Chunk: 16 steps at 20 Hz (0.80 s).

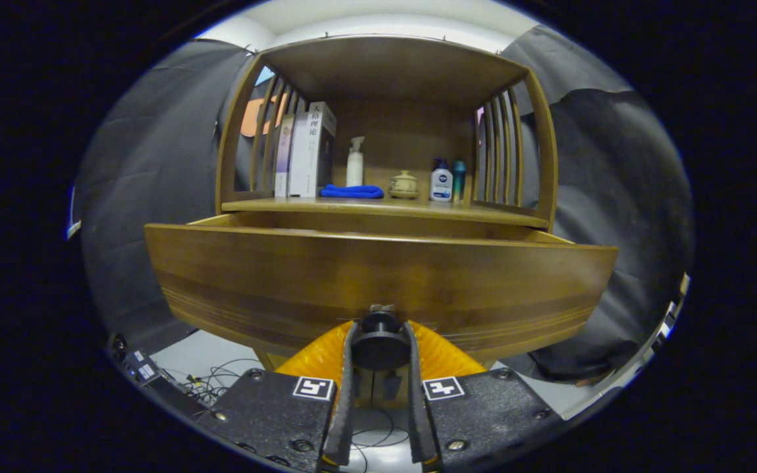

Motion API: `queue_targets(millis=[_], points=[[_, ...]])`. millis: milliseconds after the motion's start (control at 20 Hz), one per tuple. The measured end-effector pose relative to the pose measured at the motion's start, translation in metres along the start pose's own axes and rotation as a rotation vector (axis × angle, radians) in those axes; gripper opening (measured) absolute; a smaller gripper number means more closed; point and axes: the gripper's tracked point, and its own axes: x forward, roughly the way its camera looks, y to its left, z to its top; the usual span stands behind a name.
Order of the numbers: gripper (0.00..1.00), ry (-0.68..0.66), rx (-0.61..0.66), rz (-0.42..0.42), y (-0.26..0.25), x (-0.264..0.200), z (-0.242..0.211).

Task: Pull open the drawer, take out the items inside it, and place them on the countertop above the cabinet.

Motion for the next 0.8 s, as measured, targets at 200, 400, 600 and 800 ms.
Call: queue_targets(millis=[200,400,600,800], points=[[0.36,0.020,-0.004,0.005,0.000,-0.012,-0.011],[0.37,0.014,0.001,0.002,0.000,-0.014,-0.013],[0.76,-0.016,0.020,0.024,-0.009,-0.030,0.001],[1.00,-0.094,0.046,0.032,-0.027,-0.058,0.049]])
